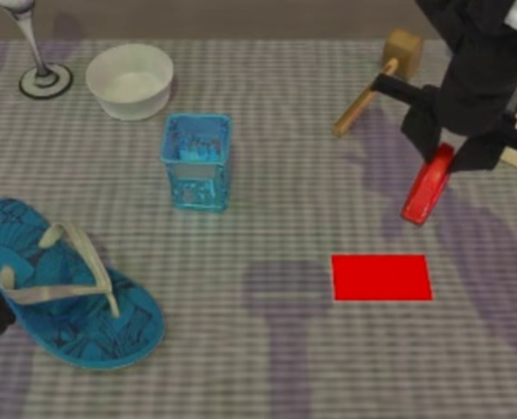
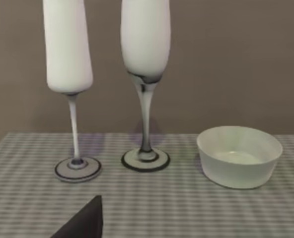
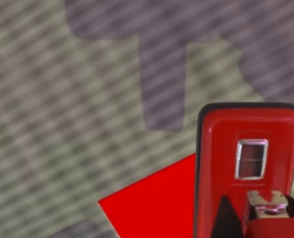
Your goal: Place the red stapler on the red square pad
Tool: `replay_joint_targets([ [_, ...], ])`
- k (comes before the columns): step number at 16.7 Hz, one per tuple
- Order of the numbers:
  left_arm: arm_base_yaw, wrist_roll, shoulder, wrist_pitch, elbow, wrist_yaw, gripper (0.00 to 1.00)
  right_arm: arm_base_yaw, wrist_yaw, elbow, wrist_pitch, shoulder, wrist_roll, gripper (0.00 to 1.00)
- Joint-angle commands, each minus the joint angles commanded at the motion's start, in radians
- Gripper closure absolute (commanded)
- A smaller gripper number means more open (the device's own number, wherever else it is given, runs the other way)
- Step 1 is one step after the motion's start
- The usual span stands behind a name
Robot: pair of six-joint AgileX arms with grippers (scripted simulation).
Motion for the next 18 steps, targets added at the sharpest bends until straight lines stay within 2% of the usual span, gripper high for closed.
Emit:
replay_joint_targets([
  [6,0.000,0.000,0.000,0.000,0.000,0.000,0.00,0.033,-0.032,0.012,-0.079,0.030,0.625,1.00],
  [9,0.000,0.000,0.000,0.000,0.000,0.000,0.00,0.045,-0.055,0.010,-0.115,0.026,0.866,1.00],
  [13,0.000,0.000,0.000,0.000,0.000,0.000,0.00,0.053,-0.081,0.001,-0.147,0.010,1.058,1.00],
  [18,0.000,0.000,0.000,0.000,0.000,0.000,0.00,0.055,-0.089,-0.004,-0.156,0.003,1.112,1.00],
])
